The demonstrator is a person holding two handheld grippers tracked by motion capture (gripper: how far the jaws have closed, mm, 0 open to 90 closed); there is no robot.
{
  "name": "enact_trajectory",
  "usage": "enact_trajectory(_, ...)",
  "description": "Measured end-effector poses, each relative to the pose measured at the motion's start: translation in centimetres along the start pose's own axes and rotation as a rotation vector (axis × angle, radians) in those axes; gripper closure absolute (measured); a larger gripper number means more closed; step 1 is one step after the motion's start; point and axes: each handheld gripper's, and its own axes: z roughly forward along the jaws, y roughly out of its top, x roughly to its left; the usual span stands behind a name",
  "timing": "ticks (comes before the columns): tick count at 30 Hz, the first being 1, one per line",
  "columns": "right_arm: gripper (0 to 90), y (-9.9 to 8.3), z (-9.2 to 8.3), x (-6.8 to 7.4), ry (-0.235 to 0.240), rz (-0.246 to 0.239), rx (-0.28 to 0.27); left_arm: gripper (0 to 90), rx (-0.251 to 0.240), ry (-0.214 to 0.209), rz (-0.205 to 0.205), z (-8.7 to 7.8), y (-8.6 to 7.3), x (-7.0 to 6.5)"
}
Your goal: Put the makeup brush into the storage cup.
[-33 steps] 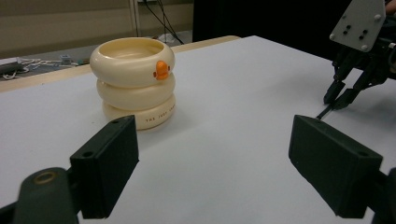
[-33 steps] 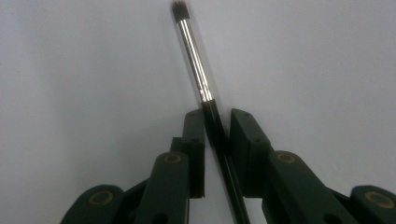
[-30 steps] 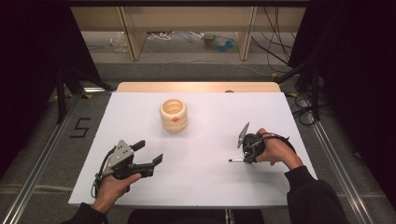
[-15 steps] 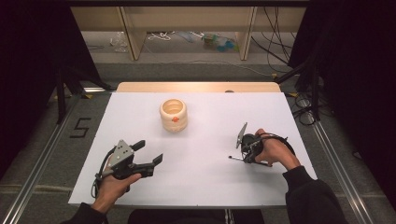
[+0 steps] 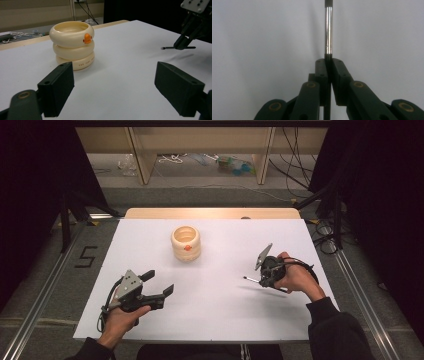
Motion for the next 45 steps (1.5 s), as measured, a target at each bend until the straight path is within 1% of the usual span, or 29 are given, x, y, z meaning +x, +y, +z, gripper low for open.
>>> enact_trajectory(2, 84.2, 0.0, -0.4, -0.1, -0.02, 0.02, -0.053, 16.1, -0.001, -0.002, -0.001, 0.0, 0.0, 0.0)
enact_trajectory(3, 84.2, 0.0, -0.6, -0.2, -0.02, 0.033, -0.074, 16.1, -0.003, 0.0, -0.002, 0.0, 0.1, 0.0)
enact_trajectory(6, 84.2, -0.1, -1.0, -0.5, -0.067, 0.062, -0.166, 16.1, 0.0, 0.001, 0.001, 0.0, 0.0, 0.0)
enact_trajectory(10, 84.2, -0.1, -1.3, -1.0, -0.098, 0.099, -0.277, 16.1, 0.0, 0.004, -0.002, 0.0, 0.0, 0.1)
enact_trajectory(12, 84.2, 0.0, -1.2, -1.1, -0.094, 0.123, -0.349, 16.1, 0.004, 0.002, 0.002, 0.0, 0.0, 0.0)
enact_trajectory(15, 84.2, 0.2, -1.3, -1.2, -0.1, 0.151, -0.424, 16.1, 0.004, 0.008, 0.002, 0.0, 0.0, 0.1)
enact_trajectory(16, 84.2, 0.2, -1.3, -1.2, -0.093, 0.164, -0.468, 16.1, 0.008, 0.008, 0.008, 0.0, 0.0, 0.1)
enact_trajectory(17, 84.2, 0.2, -1.5, -1.3, -0.091, 0.168, -0.484, 16.1, 0.009, 0.008, 0.012, -0.1, 0.0, 0.2)
enact_trajectory(18, 84.2, 0.2, -1.4, -1.3, -0.101, 0.188, -0.529, 16.0, 0.007, 0.006, 0.013, -0.1, 0.0, 0.2)
enact_trajectory(19, 84.2, 0.2, -1.4, -1.4, -0.086, 0.195, -0.55, 16.1, 0.007, 0.008, 0.01, 0.0, 0.0, 0.2)
enact_trajectory(20, 84.2, 0.2, -1.4, -1.4, -0.082, 0.213, -0.575, 16.1, 0.006, 0.011, 0.0, 0.0, 0.0, 0.1)
enact_trajectory(21, 84.2, 0.2, -1.4, -1.5, -0.088, 0.223, -0.606, 16.1, 0.009, 0.013, 0.001, 0.0, 0.0, 0.1)
enact_trajectory(22, 84.2, 0.3, -1.4, -1.6, -0.083, 0.242, -0.643, 16.1, 0.012, 0.013, -0.003, 0.0, -0.1, 0.1)
enact_trajectory(23, 84.2, 0.3, -1.4, -1.6, -0.083, 0.242, -0.643, 16.1, 0.013, 0.011, 0.0, 0.0, -0.1, 0.1)
enact_trajectory(24, 84.2, 0.3, -1.4, -1.6, -0.092, 0.257, -0.661, 16.1, 0.012, 0.011, 0.002, 0.0, -0.1, 0.1)
enact_trajectory(26, 84.2, 0.3, -1.4, -1.7, -0.091, 0.275, -0.698, 16.1, 0.006, 0.009, 0.0, 0.1, -0.1, 0.2)
enact_trajectory(27, 84.3, 0.4, -1.4, -1.7, -0.093, 0.289, -0.717, 16.1, 0.013, 0.016, -0.007, 0.1, -0.1, 0.1)
enact_trajectory(28, 84.2, 0.5, -1.3, -1.7, -0.088, 0.293, -0.737, 16.1, 0.014, 0.014, 0.001, 0.1, -0.1, 0.1)
enact_trajectory(31, 84.2, 0.7, -1.3, -1.8, -0.102, 0.305, -0.76, 16.1, 0.005, 0.009, 0.001, 0.1, -0.1, 0.2)
enact_trajectory(32, 84.2, 0.9, -1.2, -1.8, -0.105, 0.312, -0.771, 16.1, 0.015, 0.017, 0.002, 0.1, -0.1, 0.2)
enact_trajectory(34, 84.3, 1.1, -1.2, -2.0, -0.099, 0.318, -0.783, 16.1, 0.015, 0.013, 0.01, 0.1, -0.1, 0.2)
enact_trajectory(35, 84.2, 1.2, -1.2, -2.0, -0.11, 0.319, -0.79, 16.1, 0.013, 0.013, 0.002, 0.1, -0.1, 0.1)
enact_trajectory(36, 84.2, 1.3, -1.1, -2.1, -0.122, 0.318, -0.807, 16.1, 0.012, 0.011, 0.013, 0.1, -0.1, 0.3)
enact_trajectory(37, 84.2, 1.4, -1.1, -2.2, -0.117, 0.328, -0.807, 16.1, 0.011, 0.013, 0.004, 0.1, -0.1, 0.3)
enact_trajectory(38, 84.2, 1.5, -1.1, -2.3, -0.11, 0.334, -0.82, 16.1, 0.014, 0.016, 0.004, 0.1, -0.1, 0.2)
enact_trajectory(42, 84.3, 1.8, -1.1, -2.5, -0.124, 0.344, -0.839, 16.1, 0.009, 0.011, 0.007, 0.1, -0.1, 0.3)
enact_trajectory(43, 84.3, 2.0, -1.1, -2.5, -0.111, 0.342, -0.838, 16.1, 0.01, 0.012, 0.006, 0.1, -0.1, 0.3)
enact_trajectory(44, 84.3, 2.1, -1.1, -2.5, -0.116, 0.346, -0.835, 16.1, 0.015, 0.013, 0.009, 0.1, -0.1, 0.2)
enact_trajectory(45, 84.3, 2.3, -1.0, -2.5, -0.125, 0.344, -0.852, 16.1, 0.015, 0.011, 0.011, 0.1, -0.1, 0.2)
